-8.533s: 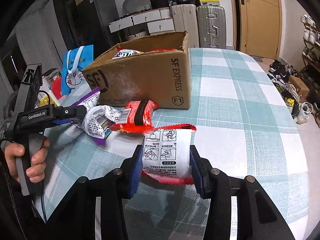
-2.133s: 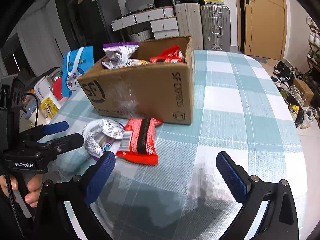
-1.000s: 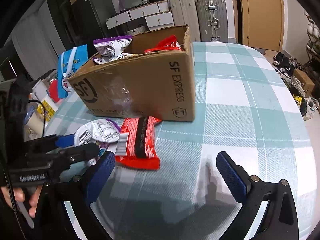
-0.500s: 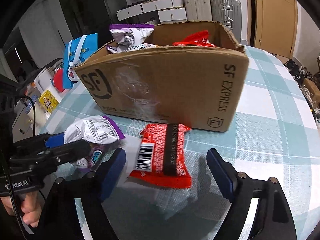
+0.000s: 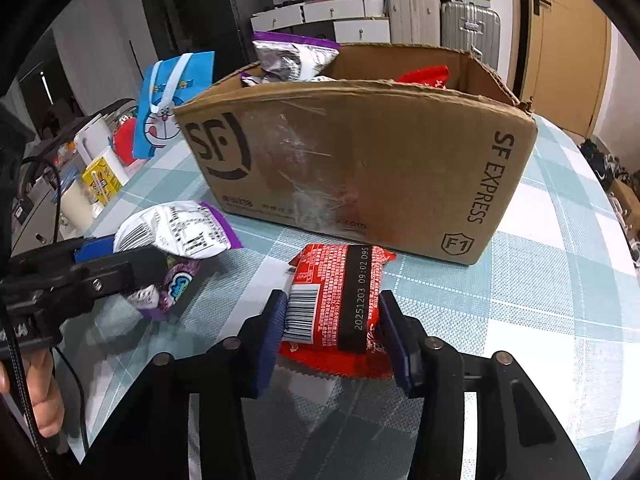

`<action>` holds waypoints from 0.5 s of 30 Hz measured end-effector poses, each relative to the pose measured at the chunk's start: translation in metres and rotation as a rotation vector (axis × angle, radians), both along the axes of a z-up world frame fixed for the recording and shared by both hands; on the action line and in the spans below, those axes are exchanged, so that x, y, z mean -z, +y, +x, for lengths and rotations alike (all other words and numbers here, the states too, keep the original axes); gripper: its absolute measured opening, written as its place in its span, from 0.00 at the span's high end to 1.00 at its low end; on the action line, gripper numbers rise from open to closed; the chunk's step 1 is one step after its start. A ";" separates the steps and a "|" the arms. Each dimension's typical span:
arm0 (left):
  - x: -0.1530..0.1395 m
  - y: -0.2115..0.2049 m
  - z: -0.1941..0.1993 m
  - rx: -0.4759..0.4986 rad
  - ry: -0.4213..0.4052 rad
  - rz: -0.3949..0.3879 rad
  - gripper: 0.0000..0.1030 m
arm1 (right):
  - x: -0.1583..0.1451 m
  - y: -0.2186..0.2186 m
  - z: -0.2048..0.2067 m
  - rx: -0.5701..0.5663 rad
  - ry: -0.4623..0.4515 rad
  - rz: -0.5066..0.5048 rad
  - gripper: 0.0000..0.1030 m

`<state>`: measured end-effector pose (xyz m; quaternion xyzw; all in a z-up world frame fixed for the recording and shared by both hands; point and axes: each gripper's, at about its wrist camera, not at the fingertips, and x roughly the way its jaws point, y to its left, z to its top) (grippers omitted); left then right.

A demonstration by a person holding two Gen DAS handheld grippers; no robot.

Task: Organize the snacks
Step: 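Carry both held snacks over the box and lower them inside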

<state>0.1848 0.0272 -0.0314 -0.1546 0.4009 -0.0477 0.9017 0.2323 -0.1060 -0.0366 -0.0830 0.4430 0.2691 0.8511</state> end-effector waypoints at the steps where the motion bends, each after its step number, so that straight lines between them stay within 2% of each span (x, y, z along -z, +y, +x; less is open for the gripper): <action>1: 0.000 0.000 -0.001 0.000 -0.001 0.003 0.56 | 0.001 0.001 -0.003 -0.010 0.002 0.003 0.58; 8: -0.005 -0.001 -0.005 -0.004 -0.015 0.008 0.56 | -0.002 -0.006 -0.009 -0.023 -0.004 0.029 0.58; 15: -0.020 -0.002 -0.011 -0.005 -0.057 0.016 0.56 | -0.023 -0.024 -0.023 -0.022 -0.052 0.066 0.58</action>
